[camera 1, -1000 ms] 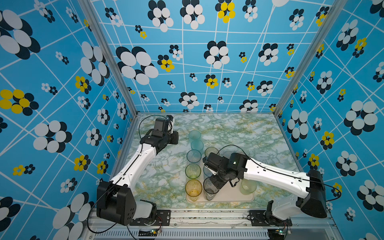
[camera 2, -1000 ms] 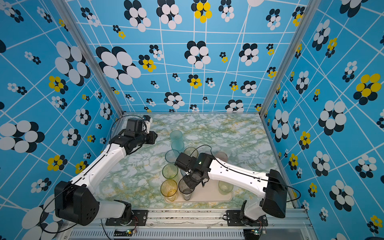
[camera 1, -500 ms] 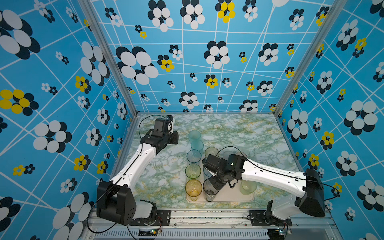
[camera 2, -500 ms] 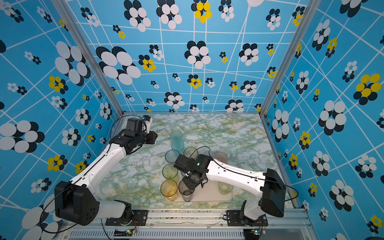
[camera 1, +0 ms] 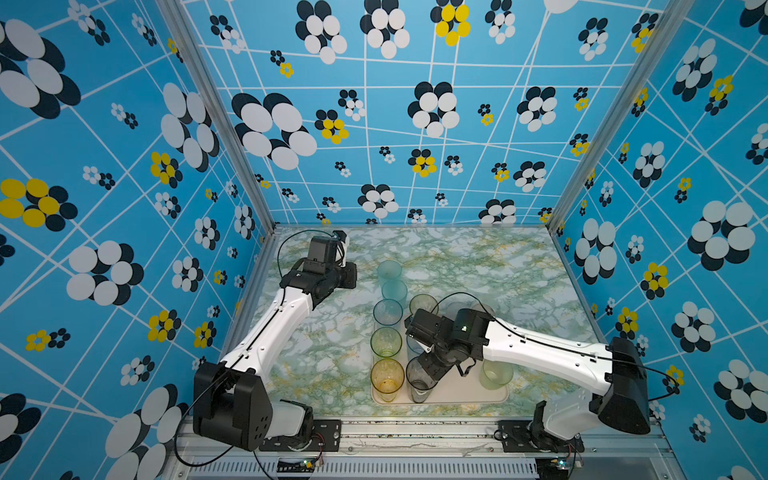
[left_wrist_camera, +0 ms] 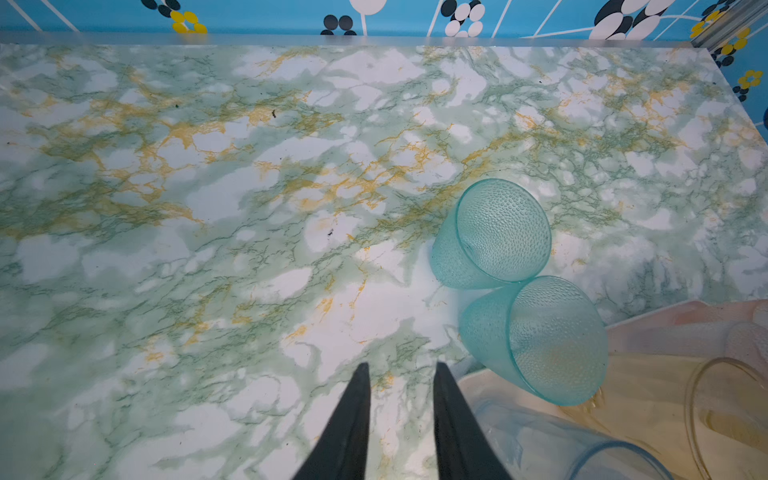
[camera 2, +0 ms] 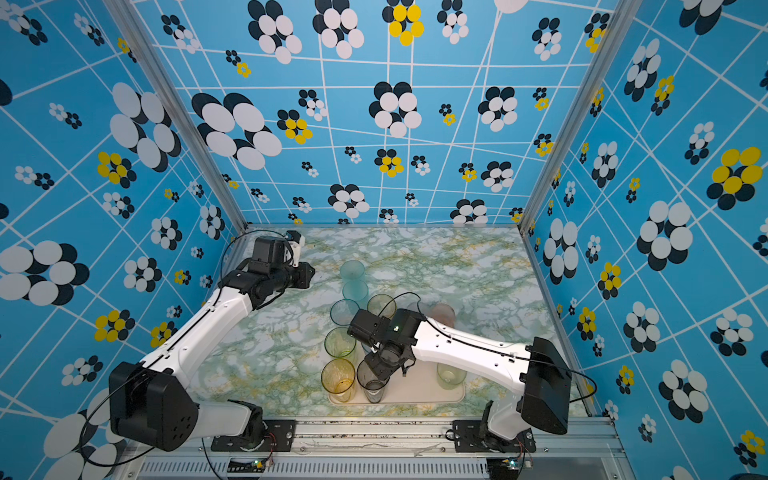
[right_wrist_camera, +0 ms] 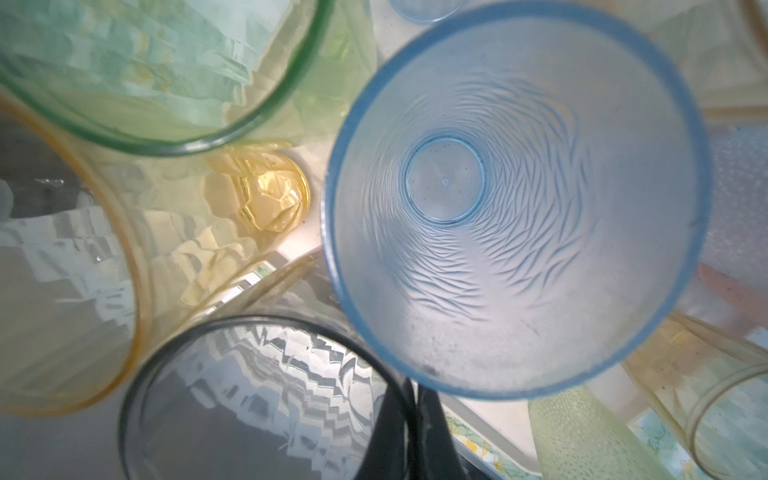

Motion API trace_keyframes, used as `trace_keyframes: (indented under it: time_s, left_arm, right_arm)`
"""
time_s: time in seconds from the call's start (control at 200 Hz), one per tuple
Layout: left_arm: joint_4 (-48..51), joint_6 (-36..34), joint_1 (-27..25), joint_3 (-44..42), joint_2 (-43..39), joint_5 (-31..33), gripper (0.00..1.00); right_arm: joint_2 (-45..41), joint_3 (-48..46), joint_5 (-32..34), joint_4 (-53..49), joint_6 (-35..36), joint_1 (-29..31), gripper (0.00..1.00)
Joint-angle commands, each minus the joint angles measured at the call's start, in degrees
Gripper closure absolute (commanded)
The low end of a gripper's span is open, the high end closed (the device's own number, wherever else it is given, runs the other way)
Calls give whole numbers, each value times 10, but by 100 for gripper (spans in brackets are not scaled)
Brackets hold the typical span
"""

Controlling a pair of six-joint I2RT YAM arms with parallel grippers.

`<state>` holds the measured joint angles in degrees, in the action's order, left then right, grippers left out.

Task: Place the glasses into the tray
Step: 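Lower the grey cup onto the tray beside the light-blue cup, then open the right gripper to release the grey cup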

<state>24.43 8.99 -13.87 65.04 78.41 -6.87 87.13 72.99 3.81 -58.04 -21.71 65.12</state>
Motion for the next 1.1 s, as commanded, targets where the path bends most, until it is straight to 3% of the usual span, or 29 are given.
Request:
trace_keyframes:
  time_s: [0.0,0.52,0.915,1.095]
  left_arm:
    - [12,-1,5,14,-9,-8,71]
    - [13,0,4,14,-10,-8,71]
    - [15,1,4,15,0,-9,71]
    - [28,-6,4,35,11,-6,71]
  right_arm:
    - [-6,-7,11,-14,-6,3,94]
    - [-27,-7,5,-15,-8,4,79]
    - [-82,-13,-12,-39,-4,5,74]
    - [-152,17,41,-58,-2,2,69]
